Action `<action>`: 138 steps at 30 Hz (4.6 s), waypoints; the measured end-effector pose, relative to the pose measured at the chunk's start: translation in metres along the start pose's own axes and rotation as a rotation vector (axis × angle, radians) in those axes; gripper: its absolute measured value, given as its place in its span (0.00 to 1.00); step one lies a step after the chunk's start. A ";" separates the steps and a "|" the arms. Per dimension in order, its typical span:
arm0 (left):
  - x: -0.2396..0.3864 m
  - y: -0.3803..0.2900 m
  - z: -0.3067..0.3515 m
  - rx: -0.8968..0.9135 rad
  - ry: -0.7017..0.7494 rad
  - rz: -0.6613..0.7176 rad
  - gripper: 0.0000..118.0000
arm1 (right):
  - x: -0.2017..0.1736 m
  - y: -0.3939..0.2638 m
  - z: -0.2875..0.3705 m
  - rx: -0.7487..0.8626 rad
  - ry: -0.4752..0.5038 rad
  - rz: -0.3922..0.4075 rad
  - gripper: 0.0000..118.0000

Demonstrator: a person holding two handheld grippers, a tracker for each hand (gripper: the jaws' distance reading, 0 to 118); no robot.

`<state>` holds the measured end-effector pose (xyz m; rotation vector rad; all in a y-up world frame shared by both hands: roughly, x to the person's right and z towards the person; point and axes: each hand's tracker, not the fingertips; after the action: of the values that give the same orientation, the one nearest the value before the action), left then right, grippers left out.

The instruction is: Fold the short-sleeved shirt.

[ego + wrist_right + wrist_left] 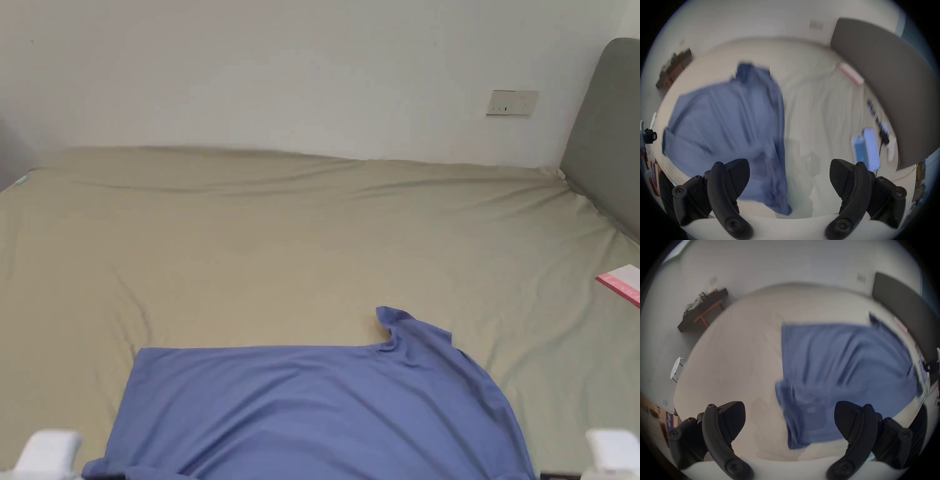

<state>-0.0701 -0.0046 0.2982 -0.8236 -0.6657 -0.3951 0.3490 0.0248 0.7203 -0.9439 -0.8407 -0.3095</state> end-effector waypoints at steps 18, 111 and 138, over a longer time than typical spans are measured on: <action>0.127 0.103 0.202 0.998 0.307 -0.186 0.12 | -0.149 0.087 0.197 0.813 0.138 0.226 0.02; 0.016 0.088 0.004 0.117 0.052 -0.231 0.01 | -0.004 0.098 0.004 -0.104 0.214 0.253 0.07; 0.006 -0.044 -0.064 -0.340 -0.064 -0.360 0.01 | -0.010 -0.053 -0.077 -0.539 0.227 0.288 0.08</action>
<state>-0.0656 -0.0825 0.2944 -1.0434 -0.8224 -0.8265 0.3503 -0.0689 0.7196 -1.4828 -0.4043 -0.3925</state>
